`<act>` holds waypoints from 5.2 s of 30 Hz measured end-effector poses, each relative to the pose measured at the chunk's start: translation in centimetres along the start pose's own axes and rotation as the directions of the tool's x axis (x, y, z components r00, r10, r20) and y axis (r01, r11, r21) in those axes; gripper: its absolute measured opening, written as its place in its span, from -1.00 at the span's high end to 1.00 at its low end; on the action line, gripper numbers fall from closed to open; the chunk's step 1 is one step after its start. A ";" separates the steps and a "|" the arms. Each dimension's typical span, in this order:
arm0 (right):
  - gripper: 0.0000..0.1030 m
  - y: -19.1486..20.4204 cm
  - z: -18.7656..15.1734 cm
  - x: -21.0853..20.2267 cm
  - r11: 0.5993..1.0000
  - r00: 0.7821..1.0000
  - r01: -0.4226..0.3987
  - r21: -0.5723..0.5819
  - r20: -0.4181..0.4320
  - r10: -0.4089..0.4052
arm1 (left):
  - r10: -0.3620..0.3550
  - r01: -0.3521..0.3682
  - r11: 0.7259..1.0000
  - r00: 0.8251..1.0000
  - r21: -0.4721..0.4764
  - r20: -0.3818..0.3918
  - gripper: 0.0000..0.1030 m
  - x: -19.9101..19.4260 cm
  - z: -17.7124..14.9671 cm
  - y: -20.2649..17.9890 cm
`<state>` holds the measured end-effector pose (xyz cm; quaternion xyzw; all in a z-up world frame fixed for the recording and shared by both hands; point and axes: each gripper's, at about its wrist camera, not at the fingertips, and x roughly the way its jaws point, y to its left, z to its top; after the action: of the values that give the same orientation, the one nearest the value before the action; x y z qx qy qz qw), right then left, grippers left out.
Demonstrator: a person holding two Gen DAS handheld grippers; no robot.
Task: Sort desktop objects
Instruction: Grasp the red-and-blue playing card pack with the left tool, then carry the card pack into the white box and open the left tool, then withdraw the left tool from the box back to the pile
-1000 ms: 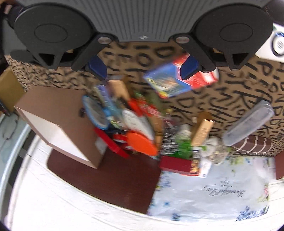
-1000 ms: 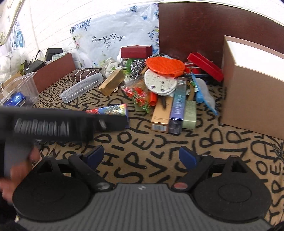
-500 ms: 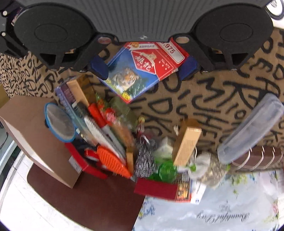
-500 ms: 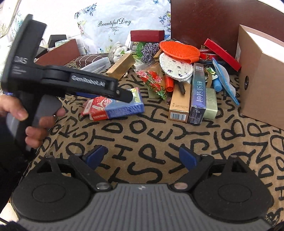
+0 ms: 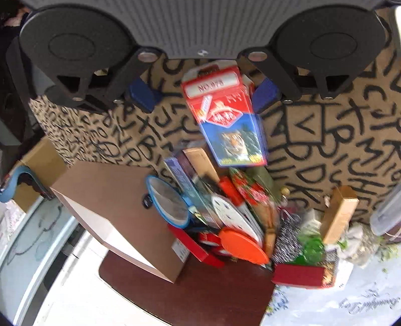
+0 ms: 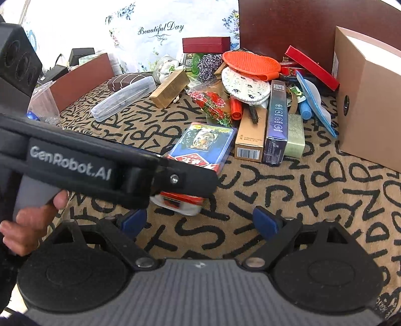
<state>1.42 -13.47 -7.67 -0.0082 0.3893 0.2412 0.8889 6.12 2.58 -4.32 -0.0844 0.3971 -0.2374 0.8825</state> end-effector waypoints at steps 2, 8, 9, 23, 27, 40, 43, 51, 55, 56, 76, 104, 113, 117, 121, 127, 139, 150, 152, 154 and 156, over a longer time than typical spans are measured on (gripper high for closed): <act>-0.73 0.0 0.2 0.0 1.000 1.000 -0.002 -0.003 0.008 0.002 | 0.036 -0.036 0.999 0.999 -0.030 0.008 -0.69 0.2 0.4 0.5; -0.72 0.4 1.4 1.6 0.999 0.999 -0.015 -0.039 0.036 0.016 | 0.067 -0.067 0.991 0.998 -0.113 0.004 -0.31 1.1 1.5 2.1; -0.72 0.4 1.6 2.0 0.999 0.999 -0.019 -0.037 0.037 0.020 | 0.064 -0.064 0.991 0.998 -0.114 -0.003 -0.26 1.3 1.5 2.2; -0.25 0.6 2.0 3.2 0.998 0.997 -0.020 -0.059 0.074 0.024 | 0.063 -0.066 0.993 0.998 -0.094 -0.029 -0.07 2.3 1.2 1.8; -0.24 0.6 1.8 2.8 0.998 0.997 -0.026 -0.058 0.070 0.030 | 0.092 -0.093 0.992 0.996 -0.084 -0.022 0.01 1.8 0.9 1.0; -0.24 -0.1 1.5 -3.4 0.998 0.982 -0.013 -0.063 0.188 0.025 | 0.102 -0.101 0.995 0.990 -0.016 0.098 0.02 -1.8 1.7 -5.0; -0.24 -1.1 2.1 -5.5 0.998 0.969 0.008 -0.060 0.246 0.007 | 0.080 -0.082 0.997 0.987 0.005 0.141 0.02 -2.0 3.1 -6.9; -0.23 -5.5 4.5 -10.0 0.994 0.926 0.102 -0.041 0.369 -0.080 | 0.005 -0.027 0.995 0.977 0.098 0.214 0.01 -0.6 8.0 -12.5; -0.23 -8.3 6.4 -11.8 0.987 0.901 0.161 -0.031 0.413 -0.134 | -0.039 0.006 0.991 0.971 0.137 0.237 0.01 0.7 11.3 -14.9; -0.23 -9.1 7.0 -12.1 0.985 0.896 0.173 -0.028 0.420 -0.145 | -0.047 0.011 0.989 0.970 0.148 0.239 0.01 1.1 12.0 -15.5; -0.24 -23.4 16.1 -5.1 0.982 0.965 0.186 -0.032 0.195 -0.176 | 0.000 -0.015 0.988 0.995 0.152 0.096 0.00 15.3 21.6 -17.5; -0.67 -24.5 17.2 -1.9 0.967 0.967 0.253 0.016 -0.001 -0.253 | -0.020 0.003 0.989 0.994 0.149 0.111 -0.69 15.5 21.2 -15.4; -0.67 -22.0 15.9 -5.6 0.967 0.965 0.256 0.010 0.061 -0.256 | -0.001 -0.028 0.985 0.986 0.170 0.164 -0.74 12.4 19.2 -17.4; -0.67 -20.7 15.4 -6.7 0.970 0.965 0.243 0.027 0.096 -0.244 | 0.024 -0.058 0.983 0.982 0.174 0.190 -0.80 10.0 17.8 -18.2; -0.67 -19.3 14.5 -7.6 0.976 0.967 0.213 0.047 0.132 -0.218 | 0.034 -0.071 0.982 0.978 0.172 0.207 -0.80 8.0 16.3 -18.6; -0.67 -16.4 12.2 -9.7 0.979 0.965 0.201 0.038 0.166 -0.204 | 0.043 -0.092 0.979 0.965 0.180 0.259 -0.80 4.7 13.0 -18.7; -0.67 -11.2 5.9 -10.0 0.986 0.963 0.149 0.076 0.217 -0.162 | 0.051 -0.056 0.998 0.968 0.012 0.247 -0.81 2.0 4.8 -15.0; -0.67 -7.0 2.5 -5.7 0.996 0.979 0.066 0.063 0.191 -0.077 | 0.141 -0.131 0.989 0.967 -0.064 0.210 -0.81 1.2 0.8 -9.7; -0.67 -6.6 2.4 -5.0 0.996 0.980 0.057 0.062 0.185 -0.068 | 0.170 -0.154 0.984 0.965 -0.092 0.198 -0.80 1.2 0.7 -8.3; -0.67 -6.2 2.4 -4.4 0.997 0.980 0.054 0.056 0.187 -0.064 | 0.190 -0.168 0.978 0.962 -0.123 0.197 -0.80 1.1 0.6 -7.1; -0.67 -5.9 2.5 -3.9 0.997 0.979 0.055 0.050 0.192 -0.063 | 0.196 -0.170 0.975 0.960 -0.142 0.197 -0.77 1.0 0.7 -6.1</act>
<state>3.47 -19.86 -4.20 0.0237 0.3060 0.2056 0.9293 5.02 -3.27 -2.45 -0.1262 0.3216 -0.1192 0.9308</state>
